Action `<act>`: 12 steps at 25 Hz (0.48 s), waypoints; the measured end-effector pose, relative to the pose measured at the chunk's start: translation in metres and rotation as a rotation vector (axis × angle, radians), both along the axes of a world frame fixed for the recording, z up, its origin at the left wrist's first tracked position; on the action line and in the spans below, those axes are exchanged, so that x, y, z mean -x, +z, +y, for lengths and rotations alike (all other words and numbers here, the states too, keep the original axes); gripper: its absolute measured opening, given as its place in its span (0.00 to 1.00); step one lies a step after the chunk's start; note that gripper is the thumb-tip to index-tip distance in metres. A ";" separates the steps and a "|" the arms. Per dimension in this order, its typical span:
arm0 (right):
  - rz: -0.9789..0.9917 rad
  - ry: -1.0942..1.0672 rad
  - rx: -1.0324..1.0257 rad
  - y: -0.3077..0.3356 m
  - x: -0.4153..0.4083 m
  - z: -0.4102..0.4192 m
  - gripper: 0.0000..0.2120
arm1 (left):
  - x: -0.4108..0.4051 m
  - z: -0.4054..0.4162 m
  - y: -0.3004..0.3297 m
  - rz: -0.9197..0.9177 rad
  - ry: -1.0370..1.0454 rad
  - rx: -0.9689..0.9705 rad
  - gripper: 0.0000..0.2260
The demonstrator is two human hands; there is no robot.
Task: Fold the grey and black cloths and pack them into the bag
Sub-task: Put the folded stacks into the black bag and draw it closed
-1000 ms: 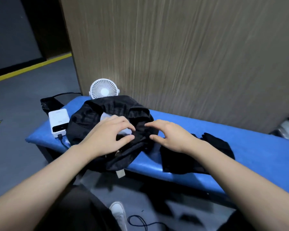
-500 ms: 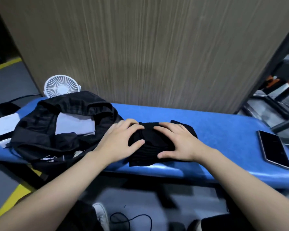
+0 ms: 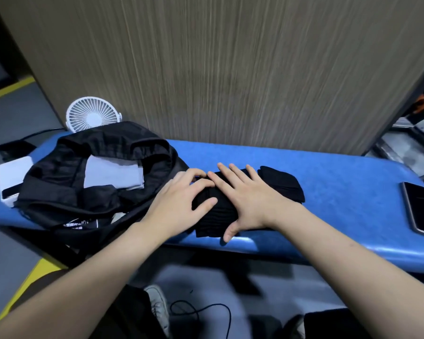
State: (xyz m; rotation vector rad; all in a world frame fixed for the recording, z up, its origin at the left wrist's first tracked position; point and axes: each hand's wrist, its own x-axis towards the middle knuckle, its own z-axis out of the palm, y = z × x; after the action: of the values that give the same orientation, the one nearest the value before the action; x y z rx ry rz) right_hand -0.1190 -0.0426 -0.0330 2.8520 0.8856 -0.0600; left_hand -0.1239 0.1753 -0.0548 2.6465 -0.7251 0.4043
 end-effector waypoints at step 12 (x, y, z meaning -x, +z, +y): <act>-0.067 -0.133 0.131 -0.019 0.028 0.031 0.66 | 0.083 0.004 -0.017 0.214 0.289 0.194 0.24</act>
State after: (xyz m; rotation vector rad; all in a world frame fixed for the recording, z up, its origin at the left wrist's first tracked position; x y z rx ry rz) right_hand -0.1473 -0.0116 -0.0524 2.7689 0.6527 -0.0361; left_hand -0.2074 0.1798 -0.0720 2.5598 -0.2255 0.2466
